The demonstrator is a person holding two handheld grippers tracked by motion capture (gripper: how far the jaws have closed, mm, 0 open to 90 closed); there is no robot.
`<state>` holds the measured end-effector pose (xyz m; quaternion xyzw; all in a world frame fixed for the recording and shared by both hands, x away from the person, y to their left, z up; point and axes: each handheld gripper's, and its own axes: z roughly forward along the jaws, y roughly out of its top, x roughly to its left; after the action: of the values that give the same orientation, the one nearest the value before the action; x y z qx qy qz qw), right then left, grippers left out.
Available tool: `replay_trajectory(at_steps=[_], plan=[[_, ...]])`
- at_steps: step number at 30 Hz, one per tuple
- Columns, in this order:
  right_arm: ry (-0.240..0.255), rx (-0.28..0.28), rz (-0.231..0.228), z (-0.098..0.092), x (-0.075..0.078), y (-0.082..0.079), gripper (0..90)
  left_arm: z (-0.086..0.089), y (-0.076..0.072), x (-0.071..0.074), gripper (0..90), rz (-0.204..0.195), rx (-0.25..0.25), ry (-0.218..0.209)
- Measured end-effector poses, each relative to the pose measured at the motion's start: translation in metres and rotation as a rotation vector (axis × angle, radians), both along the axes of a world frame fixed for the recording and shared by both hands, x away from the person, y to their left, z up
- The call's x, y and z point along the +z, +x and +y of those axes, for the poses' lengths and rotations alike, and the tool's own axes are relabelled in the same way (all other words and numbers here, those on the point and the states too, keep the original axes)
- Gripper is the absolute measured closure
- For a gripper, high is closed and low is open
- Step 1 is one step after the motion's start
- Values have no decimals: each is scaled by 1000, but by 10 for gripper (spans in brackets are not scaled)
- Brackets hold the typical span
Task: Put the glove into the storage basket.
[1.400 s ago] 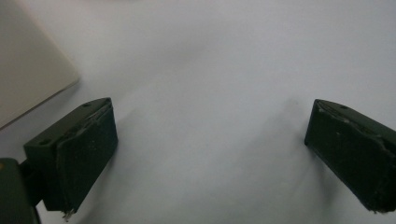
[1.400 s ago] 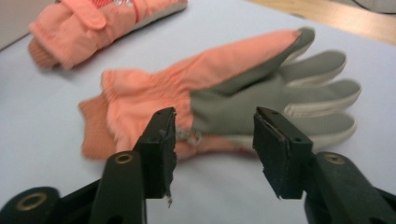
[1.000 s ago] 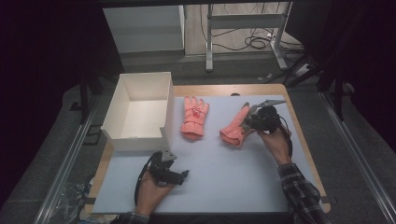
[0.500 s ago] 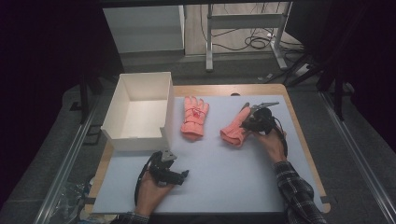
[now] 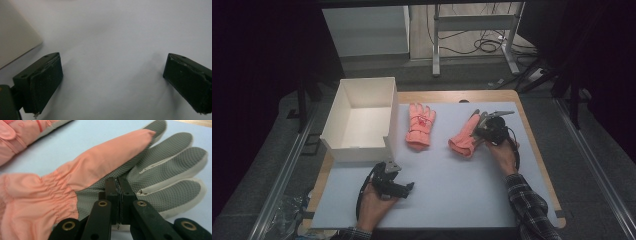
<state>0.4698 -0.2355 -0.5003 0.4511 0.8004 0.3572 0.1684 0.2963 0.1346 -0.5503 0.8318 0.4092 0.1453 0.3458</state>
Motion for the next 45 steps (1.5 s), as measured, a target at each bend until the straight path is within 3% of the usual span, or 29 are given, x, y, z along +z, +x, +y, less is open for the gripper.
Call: replay_trajectory(at_steps=[13, 27, 32, 33, 38, 45], plan=[[63, 53, -14, 1, 22, -18, 885, 0, 0, 0, 24, 0, 1, -1], [128, 183, -13, 18, 46, -65, 885, 0, 0, 0, 24, 1, -2, 5], [127, 227, -5, 23, 45, -79, 885, 0, 0, 0, 24, 0, -3, 7], [146, 252, 11, 25, 43, -86, 885, 0, 0, 0, 24, 1, -2, 5], [136, 296, 34, 32, 34, -98, 884, 0, 0, 0, 24, 1, -2, 5], [97, 311, 66, 38, 12, -98, 884, 0, 0, 0, 24, 1, -2, 6]])
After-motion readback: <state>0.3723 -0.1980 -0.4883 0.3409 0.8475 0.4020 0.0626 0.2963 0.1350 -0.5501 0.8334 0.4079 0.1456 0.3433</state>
